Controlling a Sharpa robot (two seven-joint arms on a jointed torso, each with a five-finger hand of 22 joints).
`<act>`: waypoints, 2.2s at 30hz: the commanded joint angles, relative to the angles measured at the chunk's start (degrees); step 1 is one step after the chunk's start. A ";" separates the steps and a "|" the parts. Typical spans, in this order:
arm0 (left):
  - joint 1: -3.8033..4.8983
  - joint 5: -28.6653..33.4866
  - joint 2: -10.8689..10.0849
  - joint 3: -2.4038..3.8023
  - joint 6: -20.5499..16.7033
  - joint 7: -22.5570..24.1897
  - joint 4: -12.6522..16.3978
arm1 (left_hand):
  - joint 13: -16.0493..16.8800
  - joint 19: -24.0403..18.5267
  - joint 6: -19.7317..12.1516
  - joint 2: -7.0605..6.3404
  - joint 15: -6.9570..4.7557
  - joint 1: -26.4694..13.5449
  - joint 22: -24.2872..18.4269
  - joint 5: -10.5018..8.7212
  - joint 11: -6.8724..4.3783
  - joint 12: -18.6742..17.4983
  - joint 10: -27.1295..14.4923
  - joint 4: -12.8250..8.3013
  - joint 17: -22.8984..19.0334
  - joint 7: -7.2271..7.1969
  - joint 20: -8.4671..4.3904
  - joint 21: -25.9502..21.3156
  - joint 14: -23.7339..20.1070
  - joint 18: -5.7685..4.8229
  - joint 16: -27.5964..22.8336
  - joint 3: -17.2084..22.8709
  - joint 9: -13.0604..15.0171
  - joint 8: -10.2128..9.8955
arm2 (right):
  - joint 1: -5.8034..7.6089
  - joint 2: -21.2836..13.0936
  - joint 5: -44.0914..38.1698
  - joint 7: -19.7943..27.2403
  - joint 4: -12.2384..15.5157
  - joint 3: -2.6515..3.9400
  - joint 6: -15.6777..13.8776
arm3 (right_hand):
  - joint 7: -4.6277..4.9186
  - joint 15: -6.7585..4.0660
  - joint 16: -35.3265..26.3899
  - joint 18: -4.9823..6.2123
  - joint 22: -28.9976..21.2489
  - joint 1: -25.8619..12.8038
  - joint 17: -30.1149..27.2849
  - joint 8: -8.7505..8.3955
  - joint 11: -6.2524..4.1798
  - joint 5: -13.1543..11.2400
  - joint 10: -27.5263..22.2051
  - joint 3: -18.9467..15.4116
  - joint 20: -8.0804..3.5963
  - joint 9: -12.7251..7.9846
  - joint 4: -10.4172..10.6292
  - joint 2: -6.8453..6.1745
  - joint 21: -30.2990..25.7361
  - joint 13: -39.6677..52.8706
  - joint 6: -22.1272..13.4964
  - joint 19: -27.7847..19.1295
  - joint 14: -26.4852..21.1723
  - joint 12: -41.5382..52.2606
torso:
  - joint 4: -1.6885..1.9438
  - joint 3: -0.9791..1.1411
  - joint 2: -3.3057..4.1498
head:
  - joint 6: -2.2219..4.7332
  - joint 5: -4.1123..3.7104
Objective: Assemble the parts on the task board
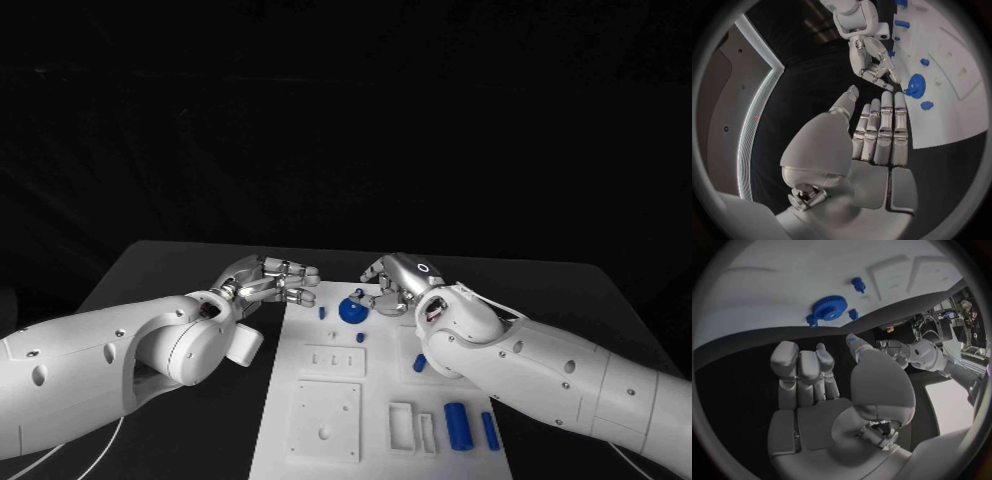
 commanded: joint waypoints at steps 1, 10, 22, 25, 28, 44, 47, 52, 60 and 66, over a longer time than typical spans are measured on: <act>0.14 0.09 -0.03 0.06 0.15 0.63 0.02 | 0.04 0.00 -0.48 -0.12 0.05 -0.34 -0.10 -0.15 -0.11 -0.35 -0.41 0.17 -0.03 0.06 0.12 0.15 0.23 0.63 -0.07 0.05 -0.07 -0.11 | 0.00 -1.64 3.55 3.81 1.13 0.82 -3.24 | -0.02 0.33 0.13 -0.39 6.60 2.19 -0.14 -0.29 0.06 0.99 0.39 -0.86 0.05 -0.06 -1.28 0.24 0.37 0.11 -0.15 0.45 0.23 0.42 | -0.08 0.02 -0.06 | 0.18 -0.13; 0.13 0.12 -0.36 0.05 0.48 0.75 0.05 | 0.04 0.01 -0.33 -0.09 0.04 -0.24 -0.15 -0.16 -0.15 -0.34 -0.20 0.10 -0.03 0.02 0.11 0.15 0.24 0.63 -0.07 0.12 -0.04 -0.08 | -0.28 -9.08 17.11 15.84 1.30 4.05 0.97 | 0.53 0.43 0.26 -0.31 6.40 8.21 0.00 -0.35 0.26 8.34 0.06 -2.65 0.16 -0.12 -11.92 3.01 -0.60 0.47 -0.52 -0.16 0.12 0.77 | -1.12 0.62 -0.54 | 0.22 -0.22; 0.06 0.12 -0.56 0.01 1.07 0.86 -0.05 | 0.02 0.02 -0.32 0.02 -0.16 -0.36 -0.16 -0.15 -0.88 -0.35 2.57 -0.13 -0.01 -0.09 -0.08 0.25 0.27 0.47 -0.02 0.59 -0.09 -0.10 | -1.87 -13.35 23.50 23.82 -5.23 5.42 7.32 | 1.13 0.78 -1.09 -0.11 5.91 8.17 -0.39 -0.29 0.65 13.99 -1.21 -8.76 0.52 -0.12 -19.67 6.09 -2.83 -0.41 -2.17 -1.39 -0.35 -0.61 | -2.20 1.25 -1.02 | -0.13 -1.64; 0.02 0.12 -0.55 0.00 1.20 0.91 -0.15 | 0.02 0.01 -0.33 -0.03 -0.16 -0.36 -0.17 -0.15 -0.84 -0.36 2.48 -0.20 -0.01 -0.09 -0.10 0.26 0.25 0.44 -0.04 0.66 -0.09 -0.10 | -2.40 -13.75 24.52 25.19 -6.52 5.47 8.29 | 1.33 1.10 -3.12 0.12 5.09 8.39 -1.62 -0.27 0.86 12.88 -2.95 -11.14 0.84 -0.11 -19.63 6.44 -6.80 -1.72 -3.18 -2.75 -1.30 -2.63 | -2.09 1.37 -1.03 | -0.17 -2.13; -0.03 0.12 -0.59 0.00 1.39 1.00 -0.22 | 0.02 -0.02 -0.38 -0.14 -0.09 -0.45 -0.18 -0.19 -0.57 -0.36 1.62 -0.30 -0.02 -0.02 -0.07 0.26 0.23 0.43 -0.05 0.72 -0.09 -0.10 | -3.02 -13.77 25.71 26.16 -7.86 5.50 9.27 | 1.50 1.24 -3.36 0.17 5.08 9.31 -1.80 -0.23 1.04 13.05 -3.40 -14.48 0.99 -0.09 -19.36 7.25 -7.64 -2.23 -4.04 -2.69 -1.44 -2.67 | -2.05 1.24 -0.96 | -0.30 -2.36; -0.26 0.03 -0.61 -0.02 1.85 1.15 -0.74 | 0.02 -0.12 -0.53 -0.30 0.03 -0.38 -0.22 -0.26 -0.20 -0.37 0.27 -0.61 -0.04 0.09 0.06 0.27 0.14 0.55 -0.08 0.63 -0.07 -0.10 | -4.68 -11.69 27.27 28.49 -13.79 5.51 11.80 | 2.03 1.60 -3.69 0.33 4.91 11.25 -2.06 -0.52 1.49 13.72 -4.64 -17.91 1.35 -0.36 -18.81 7.24 -9.42 -3.48 -9.93 -2.96 -2.06 -2.62 | -1.80 1.54 -0.57 | -0.61 -2.69; -0.28 -0.01 -0.59 -0.02 1.87 1.15 -0.84 | 0.03 -0.14 -0.56 -0.29 0.04 -0.34 -0.22 -0.26 -0.17 -0.37 0.18 -0.72 -0.04 0.11 0.08 0.30 0.13 0.58 -0.08 0.57 -0.06 -0.10 | -4.73 -11.52 27.32 28.54 -14.09 5.51 12.13 | 2.03 1.61 -3.64 0.33 4.91 11.35 -2.02 -0.52 1.49 13.75 -4.70 -17.94 1.36 -0.37 -18.69 7.20 -9.43 -3.59 -10.17 -2.96 -2.06 -2.63 | -1.84 1.56 -0.57 | -0.71 -2.69; -0.30 -0.08 -0.56 -0.03 1.91 1.13 -0.92 | 0.03 -0.14 -0.56 -0.29 0.04 -0.34 -0.22 -0.26 -0.17 -0.37 0.18 -0.72 -0.04 0.11 0.08 0.30 0.13 0.58 -0.08 0.57 -0.06 -0.10 | -4.81 -11.17 27.36 28.47 -14.73 5.51 12.68 | 2.03 1.61 -3.48 0.33 4.95 11.56 -1.93 -0.50 1.49 13.73 -4.72 -17.81 1.36 -0.35 -18.70 7.45 -9.31 -3.62 -9.77 -2.92 -2.05 -2.44 | -1.86 1.50 -0.62 | -0.80 -2.76; -0.30 -0.16 -0.52 -0.03 1.90 1.07 -0.97 | 0.03 -0.14 -0.56 -0.29 0.04 -0.34 -0.22 -0.26 -0.17 -0.37 0.18 -0.72 -0.04 0.11 0.08 0.30 0.13 0.58 -0.08 0.57 -0.06 -0.10 | -4.98 -10.50 27.28 28.47 -15.64 5.51 13.19 | 1.68 1.39 -2.99 0.23 5.07 10.16 -1.61 -0.35 1.18 12.71 -4.55 -15.84 1.14 -0.15 -20.69 9.62 -8.48 -3.46 -4.16 -2.79 -1.80 -1.66 | -1.76 1.45 -0.67 | -0.91 -2.81; -0.30 -0.17 -0.48 -0.03 1.86 1.02 -1.01 | 0.03 -0.14 -0.56 -0.29 0.04 -0.34 -0.22 -0.26 -0.17 -0.37 0.18 -0.72 -0.04 0.11 0.08 0.30 0.13 0.58 -0.08 0.57 -0.06 -0.10 | -5.01 -10.15 27.22 28.43 -15.88 5.51 13.67 | 1.36 1.18 -2.65 0.15 5.17 8.74 -1.31 -0.34 0.91 10.57 -4.41 -11.45 0.96 -0.15 -22.35 10.83 -7.74 -3.11 -2.10 -2.75 -1.65 -1.13 | -1.78 1.40 -0.72 | -1.00 -2.83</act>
